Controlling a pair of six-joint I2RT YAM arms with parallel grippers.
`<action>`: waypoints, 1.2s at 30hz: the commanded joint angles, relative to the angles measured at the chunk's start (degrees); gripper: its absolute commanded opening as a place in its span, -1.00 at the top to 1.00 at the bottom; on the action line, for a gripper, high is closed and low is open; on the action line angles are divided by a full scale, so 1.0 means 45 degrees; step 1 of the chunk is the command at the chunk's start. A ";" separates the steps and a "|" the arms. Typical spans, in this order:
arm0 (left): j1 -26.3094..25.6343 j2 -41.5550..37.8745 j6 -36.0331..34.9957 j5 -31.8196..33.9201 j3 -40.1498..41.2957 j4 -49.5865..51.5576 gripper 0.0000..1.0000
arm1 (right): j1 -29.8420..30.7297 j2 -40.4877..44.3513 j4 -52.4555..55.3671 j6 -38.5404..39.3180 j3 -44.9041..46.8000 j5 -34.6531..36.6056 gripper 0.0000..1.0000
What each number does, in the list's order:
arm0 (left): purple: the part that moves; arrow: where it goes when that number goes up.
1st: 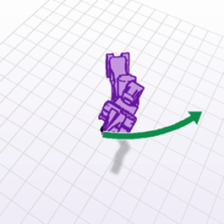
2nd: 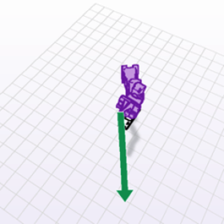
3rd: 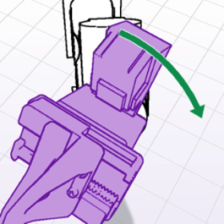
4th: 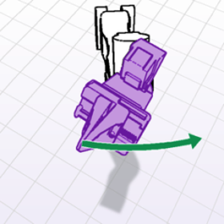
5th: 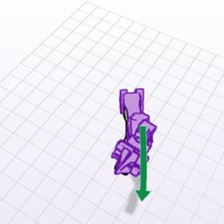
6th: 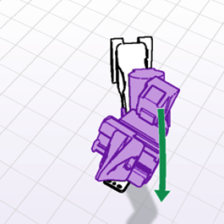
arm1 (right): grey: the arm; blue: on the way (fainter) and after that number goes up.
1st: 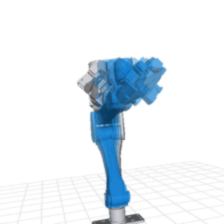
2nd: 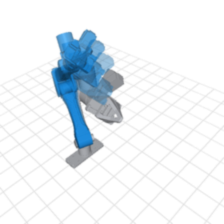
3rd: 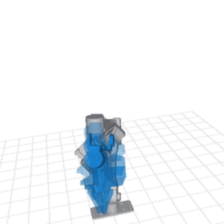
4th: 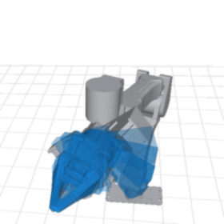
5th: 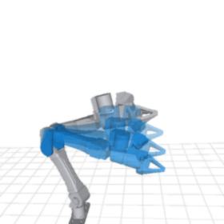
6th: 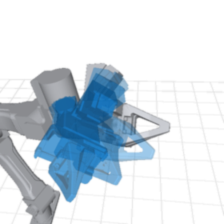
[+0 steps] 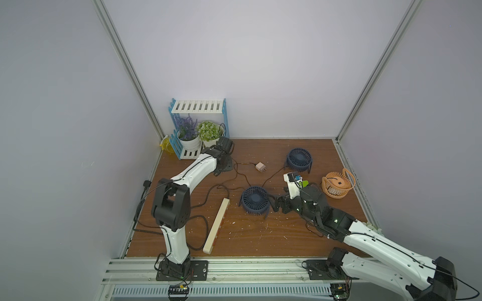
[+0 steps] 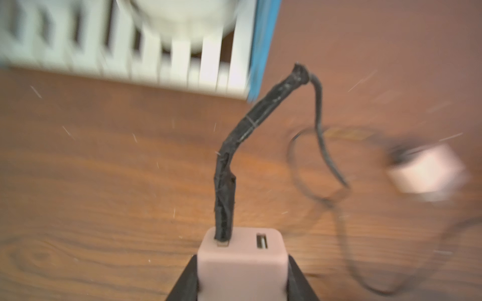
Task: Plug the desk fan into the power strip
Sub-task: Pick up the plug from the center of the board.
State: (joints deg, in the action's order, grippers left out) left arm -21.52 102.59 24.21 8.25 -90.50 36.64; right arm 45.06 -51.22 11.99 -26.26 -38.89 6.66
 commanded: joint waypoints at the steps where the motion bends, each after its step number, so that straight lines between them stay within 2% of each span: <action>1: 0.0030 -0.1262 -0.0620 -0.0893 -0.0743 -0.0840 0.52 | -0.0525 -0.0083 -0.0344 -0.0227 -0.0507 0.0112 -0.98; 6: -0.0272 -0.2111 -0.1209 -0.2292 -0.1377 -0.0813 0.51 | -0.1489 -0.0630 -0.1248 -0.0458 -0.0757 -0.1412 -0.98; 12: -0.0555 -0.3216 -0.1330 -0.3511 -0.1431 -0.0871 0.47 | -0.3037 -0.1204 -0.2592 -0.0890 -0.1132 -0.4375 -0.98; 15: -0.0552 -0.3899 -0.1181 -0.4236 -0.1151 -0.1063 0.47 | -0.3397 -0.1394 -0.3574 -0.1559 -0.1307 -0.5717 -0.98; 20: -0.0616 -0.5479 -0.1699 -0.5379 0.1065 -0.2533 0.49 | -0.3352 -0.2040 -0.5928 -0.3460 -0.1697 -0.7873 -0.97; 24: -0.0852 -0.6246 -0.2448 -0.6126 0.2214 -0.2740 0.49 | -0.2868 -0.2497 -0.7697 -0.5244 -0.2043 -0.9013 -0.95; 31: -0.1392 -0.7567 -0.5074 -0.7182 0.3979 -0.2967 0.49 | -0.1827 -0.3031 -0.5935 -0.5093 -0.3473 -0.9209 -0.81; 36: -0.2220 -0.8225 -0.7548 -0.6175 0.4939 -0.2957 0.50 | -0.1576 -0.3466 -0.3964 -0.4676 -0.4095 -0.9181 -0.57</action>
State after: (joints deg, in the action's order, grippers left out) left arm -29.19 67.00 -0.84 -20.88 -69.08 25.26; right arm 37.36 -65.73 -12.25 -48.23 -56.14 -33.82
